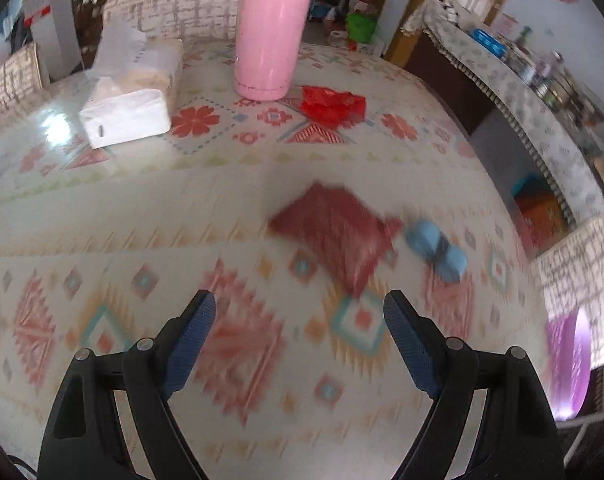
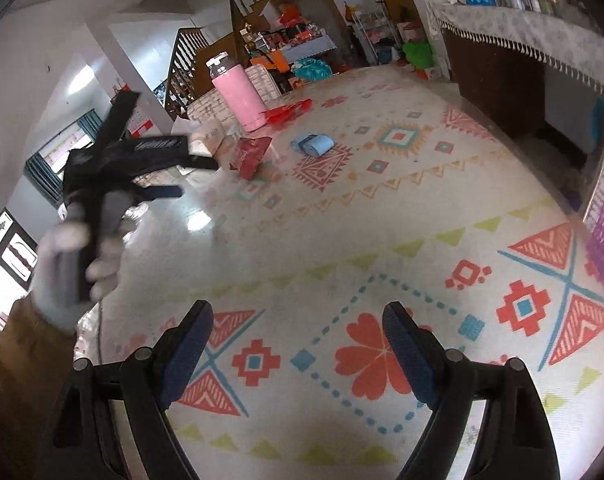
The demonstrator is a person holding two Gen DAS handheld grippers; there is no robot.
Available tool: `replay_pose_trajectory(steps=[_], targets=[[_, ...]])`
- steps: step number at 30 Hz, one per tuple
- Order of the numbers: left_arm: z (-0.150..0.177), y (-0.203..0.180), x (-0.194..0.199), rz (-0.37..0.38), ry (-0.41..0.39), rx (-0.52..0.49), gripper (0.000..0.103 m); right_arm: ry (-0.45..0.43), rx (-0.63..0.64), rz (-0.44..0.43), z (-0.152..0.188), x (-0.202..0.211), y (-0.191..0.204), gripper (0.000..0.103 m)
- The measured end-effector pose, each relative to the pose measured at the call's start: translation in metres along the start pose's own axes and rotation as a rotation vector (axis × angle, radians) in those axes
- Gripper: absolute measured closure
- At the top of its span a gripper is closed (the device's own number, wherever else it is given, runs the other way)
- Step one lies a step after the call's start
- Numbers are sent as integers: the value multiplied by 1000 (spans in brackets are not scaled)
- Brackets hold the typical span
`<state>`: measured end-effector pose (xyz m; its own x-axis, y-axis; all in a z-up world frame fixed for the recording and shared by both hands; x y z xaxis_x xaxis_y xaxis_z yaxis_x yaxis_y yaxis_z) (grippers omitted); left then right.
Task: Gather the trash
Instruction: 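Move both empty tools back toward the table, then grasp the dark red wrapper with left tool while right tool grasps the blue packet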
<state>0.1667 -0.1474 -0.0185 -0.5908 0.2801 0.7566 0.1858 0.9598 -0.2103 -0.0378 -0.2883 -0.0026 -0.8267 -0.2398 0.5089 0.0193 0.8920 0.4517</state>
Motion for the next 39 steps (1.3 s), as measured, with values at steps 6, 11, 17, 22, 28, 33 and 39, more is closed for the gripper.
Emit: replay_pose_trajectory(steps=[6,11,17,22,28,33,39], targets=[[-21,-8,-44,42,57,74,17,-11,10,-26,0,1,4,13],[-17,-14,-55,25,73,129,17,-25,15,-36,0,6,6,13],[-9,-24,-48,7,82,140,47,-26,16,-35,0,7,6,13],[-2,-28,-24,37,73,124,74,-30,12,-18,-1,8,4,13],[35,-21,28,94,70,68,81,-27,18,0,-1,7,3,13],[76,-6,58,156,76,77,66,-23,24,10,0,6,3,13],[77,18,80,203,-56,166,24,37,38,16,3,-4,4,13]])
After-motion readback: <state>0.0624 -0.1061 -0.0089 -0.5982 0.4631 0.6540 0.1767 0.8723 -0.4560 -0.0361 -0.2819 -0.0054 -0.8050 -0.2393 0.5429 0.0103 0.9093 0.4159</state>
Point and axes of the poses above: each gripper's, at about its wrist camera, not at the fingertips, and x roughly against the way its jaws point, y to its left, z to its underside, the point moved 7 cm from there along -x, roughly the way its jaws point, and after that the axes turned 12 degrees about -y, right-handed, at the moved point
